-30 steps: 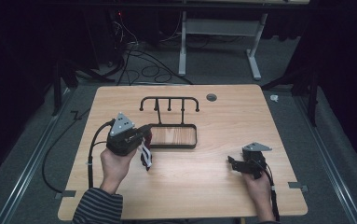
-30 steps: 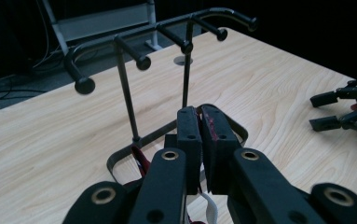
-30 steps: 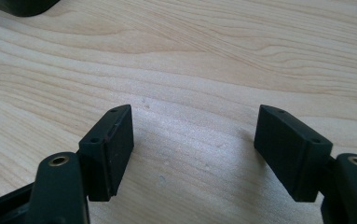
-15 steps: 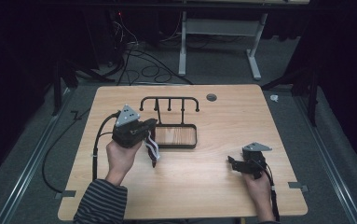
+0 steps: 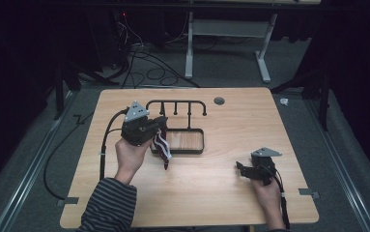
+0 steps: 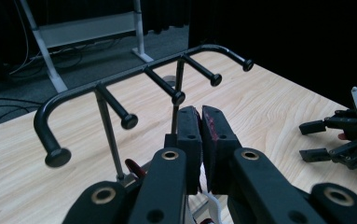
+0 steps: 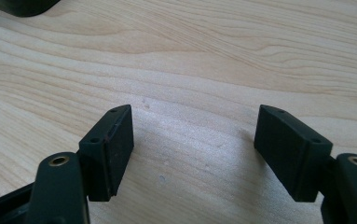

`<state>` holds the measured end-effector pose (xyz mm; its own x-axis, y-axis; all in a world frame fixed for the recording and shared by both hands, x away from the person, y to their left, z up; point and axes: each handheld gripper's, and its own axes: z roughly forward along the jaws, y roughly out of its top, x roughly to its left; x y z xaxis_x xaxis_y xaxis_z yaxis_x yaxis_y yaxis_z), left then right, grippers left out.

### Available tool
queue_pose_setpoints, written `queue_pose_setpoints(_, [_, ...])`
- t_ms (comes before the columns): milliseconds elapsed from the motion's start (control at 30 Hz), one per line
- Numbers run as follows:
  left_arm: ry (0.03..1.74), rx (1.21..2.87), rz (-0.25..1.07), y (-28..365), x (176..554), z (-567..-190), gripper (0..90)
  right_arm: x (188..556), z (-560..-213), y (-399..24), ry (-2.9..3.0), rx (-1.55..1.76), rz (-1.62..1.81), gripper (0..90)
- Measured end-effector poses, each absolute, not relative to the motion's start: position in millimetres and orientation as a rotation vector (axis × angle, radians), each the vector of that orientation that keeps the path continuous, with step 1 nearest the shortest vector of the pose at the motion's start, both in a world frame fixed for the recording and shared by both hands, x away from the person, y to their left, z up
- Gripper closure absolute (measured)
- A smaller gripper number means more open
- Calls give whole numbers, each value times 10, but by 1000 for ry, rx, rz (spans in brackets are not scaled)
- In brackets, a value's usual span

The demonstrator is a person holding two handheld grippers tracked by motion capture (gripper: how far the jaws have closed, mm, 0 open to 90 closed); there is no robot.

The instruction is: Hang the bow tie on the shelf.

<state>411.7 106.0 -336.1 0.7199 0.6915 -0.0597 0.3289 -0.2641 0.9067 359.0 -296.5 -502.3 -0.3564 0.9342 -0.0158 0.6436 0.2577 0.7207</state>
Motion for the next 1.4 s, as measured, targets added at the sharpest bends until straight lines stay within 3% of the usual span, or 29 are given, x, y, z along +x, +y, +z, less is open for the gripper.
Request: queue_pose_setpoints(1400, [835, 1872, 426, 739, 4568, -3256, 864, 3589, -5022, -2965, 2091, 1433, 878, 295])
